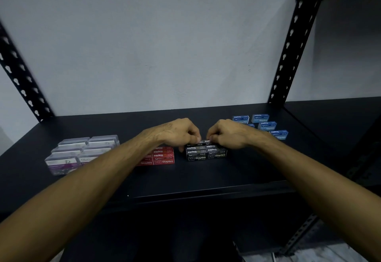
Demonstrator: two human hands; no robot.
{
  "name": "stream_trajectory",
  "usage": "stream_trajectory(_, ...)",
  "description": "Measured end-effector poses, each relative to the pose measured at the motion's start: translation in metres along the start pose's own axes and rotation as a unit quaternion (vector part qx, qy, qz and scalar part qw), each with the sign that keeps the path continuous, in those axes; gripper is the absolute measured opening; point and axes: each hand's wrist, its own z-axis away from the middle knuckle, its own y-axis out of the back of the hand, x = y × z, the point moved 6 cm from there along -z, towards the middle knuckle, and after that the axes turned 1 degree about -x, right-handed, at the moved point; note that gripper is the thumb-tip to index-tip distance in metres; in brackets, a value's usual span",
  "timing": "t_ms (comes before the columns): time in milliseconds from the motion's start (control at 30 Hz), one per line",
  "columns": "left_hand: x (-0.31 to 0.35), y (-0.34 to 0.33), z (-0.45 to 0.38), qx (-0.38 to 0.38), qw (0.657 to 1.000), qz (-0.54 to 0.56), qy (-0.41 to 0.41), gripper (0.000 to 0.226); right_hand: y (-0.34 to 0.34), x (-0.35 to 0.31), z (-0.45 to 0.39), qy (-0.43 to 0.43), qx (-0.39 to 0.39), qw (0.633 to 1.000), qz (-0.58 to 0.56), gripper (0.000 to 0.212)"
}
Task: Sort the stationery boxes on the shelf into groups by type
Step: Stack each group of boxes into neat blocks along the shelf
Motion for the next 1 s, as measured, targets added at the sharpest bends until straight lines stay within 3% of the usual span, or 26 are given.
stream_trajectory(767,0.004,-0.001,0.008,-0.011,1.0,-0.002,0.0,0.015,-0.002,-0.002,0.008,-0.008,-0.017,1.0,-0.021,0.027)
stream_trajectory(1000,0.004,0.016,0.007,0.003,0.998,-0.058,0.031,0.022,0.015,0.01,0.02,-0.03,0.04,0.998,-0.035,0.026)
